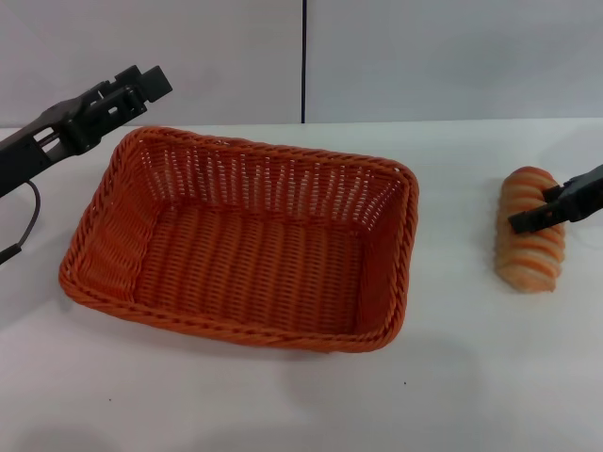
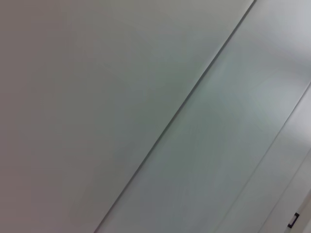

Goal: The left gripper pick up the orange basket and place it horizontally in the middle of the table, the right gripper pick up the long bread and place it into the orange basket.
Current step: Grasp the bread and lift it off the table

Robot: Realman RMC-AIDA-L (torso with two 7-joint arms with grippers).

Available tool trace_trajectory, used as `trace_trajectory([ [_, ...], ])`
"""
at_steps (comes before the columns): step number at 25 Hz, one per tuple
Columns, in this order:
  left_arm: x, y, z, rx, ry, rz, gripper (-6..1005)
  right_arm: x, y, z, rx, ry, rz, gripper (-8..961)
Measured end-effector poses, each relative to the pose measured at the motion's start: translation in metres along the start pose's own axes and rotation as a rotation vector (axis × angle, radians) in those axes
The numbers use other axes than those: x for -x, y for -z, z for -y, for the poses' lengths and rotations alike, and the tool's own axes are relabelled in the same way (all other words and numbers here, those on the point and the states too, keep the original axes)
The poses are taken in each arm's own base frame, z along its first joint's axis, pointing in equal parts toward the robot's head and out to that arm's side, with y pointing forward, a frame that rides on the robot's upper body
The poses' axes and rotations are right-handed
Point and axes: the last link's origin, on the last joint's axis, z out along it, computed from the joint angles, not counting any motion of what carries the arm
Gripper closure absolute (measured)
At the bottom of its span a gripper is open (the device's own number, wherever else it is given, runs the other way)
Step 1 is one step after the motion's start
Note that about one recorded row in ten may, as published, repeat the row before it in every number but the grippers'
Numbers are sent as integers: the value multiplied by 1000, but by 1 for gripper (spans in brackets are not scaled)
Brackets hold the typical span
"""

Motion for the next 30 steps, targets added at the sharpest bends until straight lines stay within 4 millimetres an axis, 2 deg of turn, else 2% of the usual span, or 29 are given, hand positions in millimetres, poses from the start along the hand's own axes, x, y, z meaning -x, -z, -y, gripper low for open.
trace_trajectory([
  [15, -1, -1, 0, 3, -3, 2, 180, -1, -5, -3, 1, 25, -7, 284],
  [30, -3, -3, 1, 0, -14, 4, 180, 0, -5, -4, 5, 33, -9, 420],
])
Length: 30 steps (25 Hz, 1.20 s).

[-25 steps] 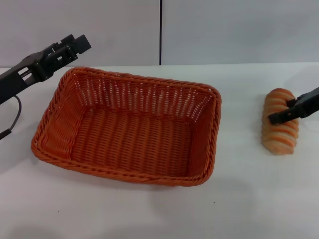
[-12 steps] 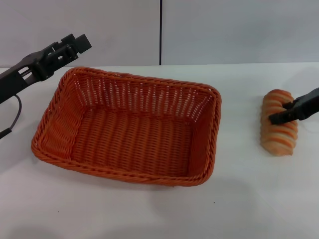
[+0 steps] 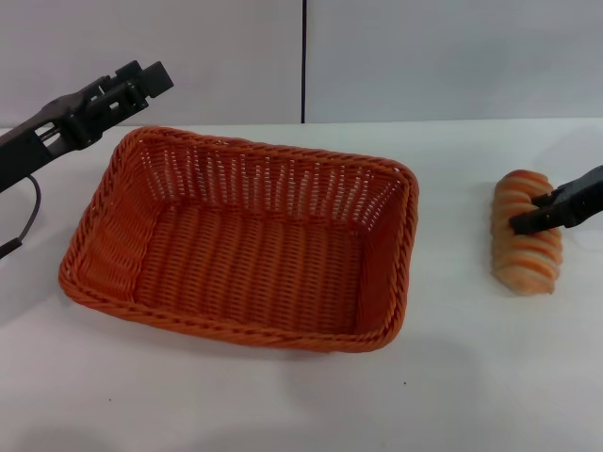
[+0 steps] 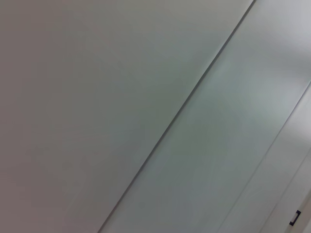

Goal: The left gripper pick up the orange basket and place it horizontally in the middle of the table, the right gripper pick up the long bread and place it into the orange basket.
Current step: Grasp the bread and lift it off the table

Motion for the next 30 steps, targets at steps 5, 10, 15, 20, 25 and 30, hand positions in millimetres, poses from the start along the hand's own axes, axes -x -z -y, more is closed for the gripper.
trace_trajectory([
  [5, -1, -1, 0, 2, -4, 0, 180, 0, 0, -1, 4, 0, -2, 451],
  [10, -3, -1, 0, 5, -5, 1, 180, -1, 0, -1, 7, -1, -4, 495],
  [15, -3, -2, -1, 10, -6, 0, 180, -3, 0, -1, 9, -4, -5, 543],
  [20, -4, -1, -1, 11, -6, 1, 180, -5, -1, -1, 11, -9, -7, 577],
  [25, -4, -1, -1, 12, -6, 1, 180, -6, -1, -2, 15, -11, -9, 623],
  [30, -4, -1, -2, 19, -5, 1, 180, -6, 0, -3, 22, -13, -8, 656],
])
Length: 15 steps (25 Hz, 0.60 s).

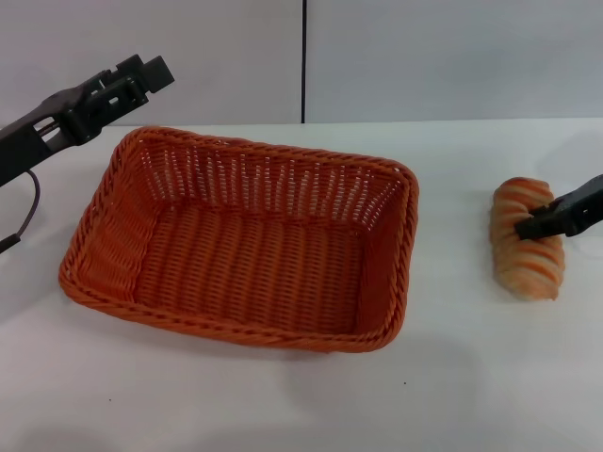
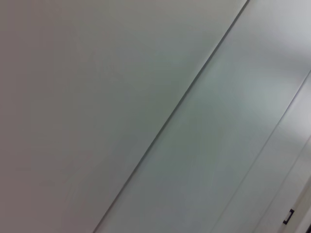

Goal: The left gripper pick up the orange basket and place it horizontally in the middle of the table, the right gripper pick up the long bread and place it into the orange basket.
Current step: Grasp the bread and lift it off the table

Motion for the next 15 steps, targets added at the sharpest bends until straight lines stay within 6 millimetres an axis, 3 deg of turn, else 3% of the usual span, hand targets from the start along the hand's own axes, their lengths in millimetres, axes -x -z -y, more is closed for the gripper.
trace_trajectory([
  [15, 1, 1, -2, 15, 12, 2, 180, -4, 1, 0, 6, -11, 0, 770],
])
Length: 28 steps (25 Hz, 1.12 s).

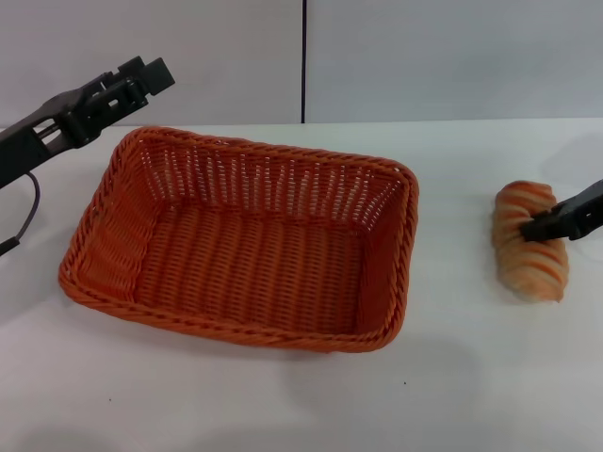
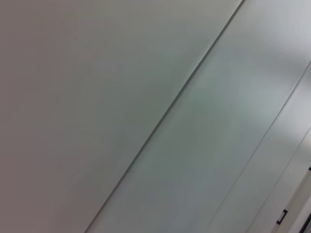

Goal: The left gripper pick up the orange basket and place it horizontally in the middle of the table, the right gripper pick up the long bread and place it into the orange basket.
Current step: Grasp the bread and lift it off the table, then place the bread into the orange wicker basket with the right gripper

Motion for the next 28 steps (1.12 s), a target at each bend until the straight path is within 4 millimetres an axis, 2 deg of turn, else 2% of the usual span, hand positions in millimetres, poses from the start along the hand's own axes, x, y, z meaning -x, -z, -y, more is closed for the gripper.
trace_trajectory([
  [4, 0, 1, 0, -1, 0, 0, 180, 0, 4, -1, 5, 0, 4, 775],
  [7, -1, 3, -1, 1, 0, -8, 180, 3, 16, 2, -11, -5, 45, 779],
  [13, -4, 5, 0, -3, -6, -19, 180, 26, 68, 0, -42, 2, 284, 787],
  [16, -5, 5, 0, -3, -8, -22, 180, 41, 94, -15, 6, 55, 454, 789],
  [18, -6, 5, 1, -3, -10, -24, 180, 52, 102, -30, 76, 107, 533, 791],
  [20, -7, 4, 1, -2, -12, -26, 180, 64, 102, -47, 157, 162, 576, 794],
  [22, -7, 4, 1, -1, -12, -26, 180, 77, 90, -66, 235, 218, 578, 797],
  [26, -7, 2, 1, 1, -14, -24, 180, 96, 52, -98, 359, 301, 521, 803],
  [28, -7, 2, 1, 1, -14, -24, 180, 102, 34, -107, 404, 321, 495, 806],
])
